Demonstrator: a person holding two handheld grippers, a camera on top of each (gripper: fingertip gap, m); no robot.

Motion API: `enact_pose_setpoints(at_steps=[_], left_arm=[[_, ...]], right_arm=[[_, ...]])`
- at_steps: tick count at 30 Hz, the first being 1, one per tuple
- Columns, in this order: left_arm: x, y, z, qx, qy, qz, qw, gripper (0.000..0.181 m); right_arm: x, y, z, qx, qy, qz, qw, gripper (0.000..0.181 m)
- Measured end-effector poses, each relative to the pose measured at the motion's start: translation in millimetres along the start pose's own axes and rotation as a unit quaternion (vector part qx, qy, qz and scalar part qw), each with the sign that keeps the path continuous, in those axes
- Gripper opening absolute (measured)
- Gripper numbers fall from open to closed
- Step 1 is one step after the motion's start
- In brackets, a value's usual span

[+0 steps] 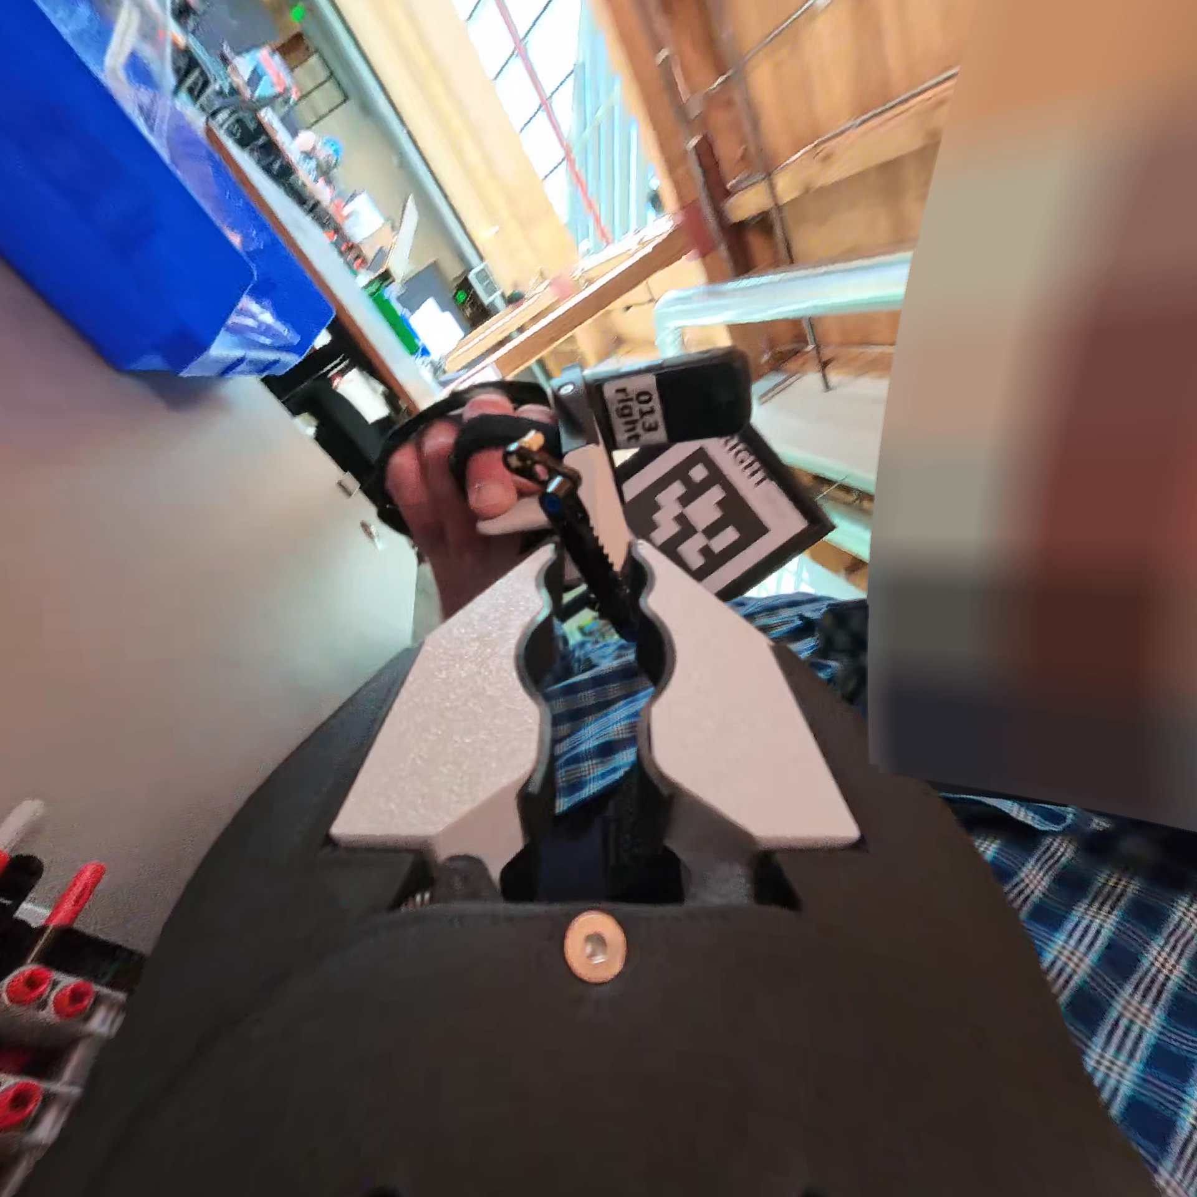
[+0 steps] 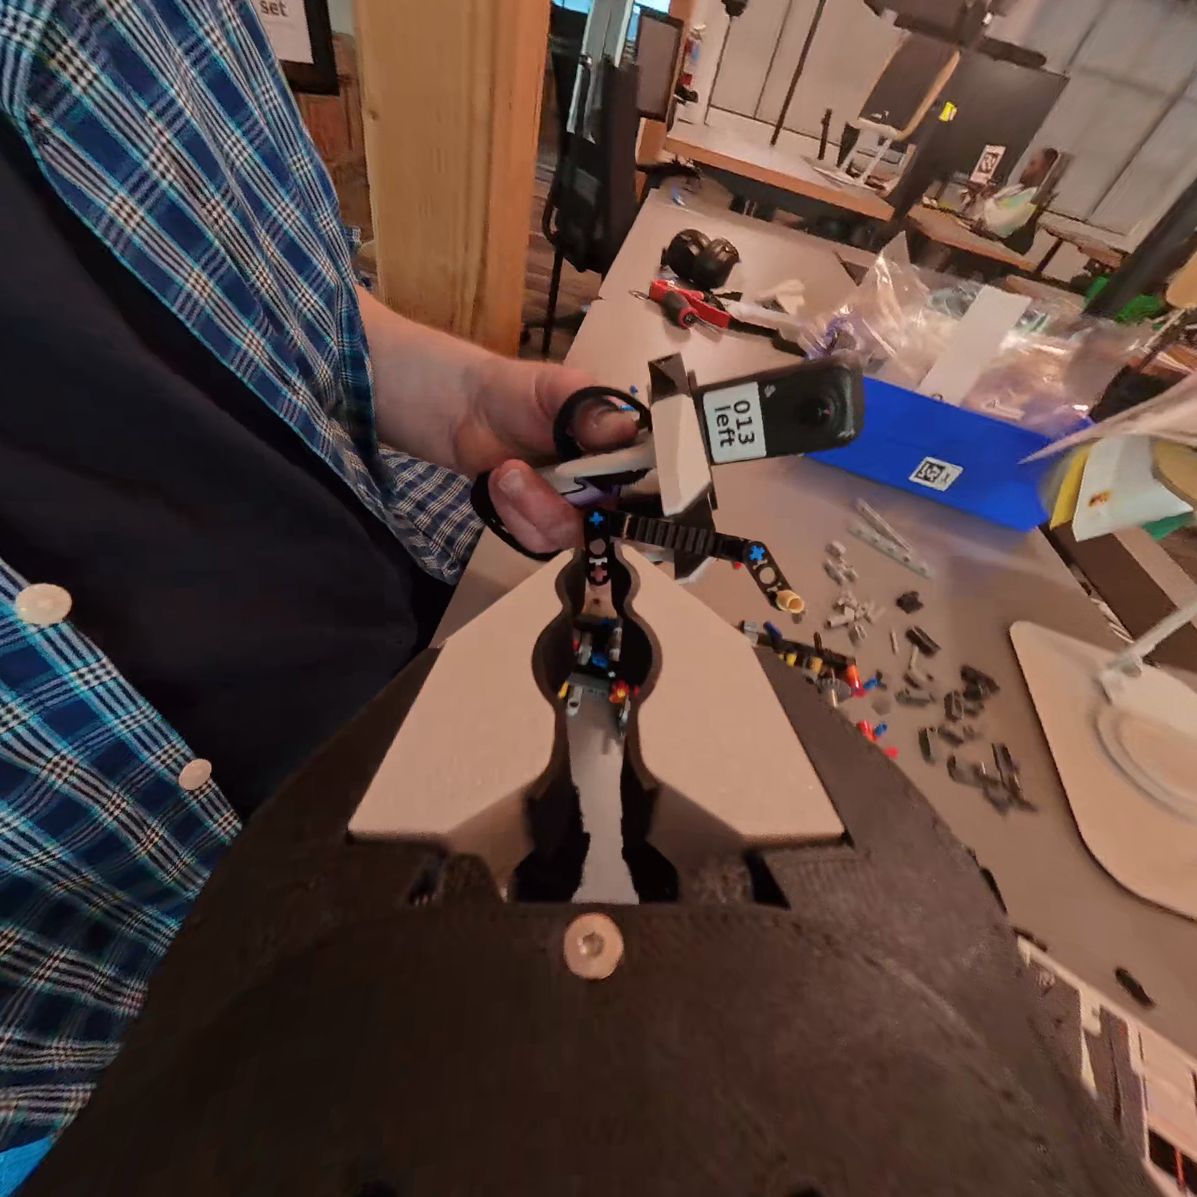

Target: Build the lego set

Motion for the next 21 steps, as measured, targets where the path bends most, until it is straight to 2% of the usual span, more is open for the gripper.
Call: enact_pose_setpoints(at_steps=[5,14,21], left_arm=[[-5,-13,11,0.015,0.033,0.033,0.999,0.011],[-17,-25,30,-0.077,0.171,0.074,0.979,0.008],[-18,-26,36,-0.108,0.213,0.075,0.968,0.008]], right_arm=[[-9,20,9,-0.011,0.003,-0.001,1.0,0.004],[4,37,25,0.01,0.133,0.022,0.991,0.005],[9,43,26,0.015,0.182,0.036,0.983,0.005]])
Point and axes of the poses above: each gripper's, where its closed fingertips meet, y out along the fingers, x out of its underside, z = x × y across the jaws, the point moved 10 cm from there along -y, back along the fingers, and after that the axes turned 11 degrees about x, right-handed, at the moved point
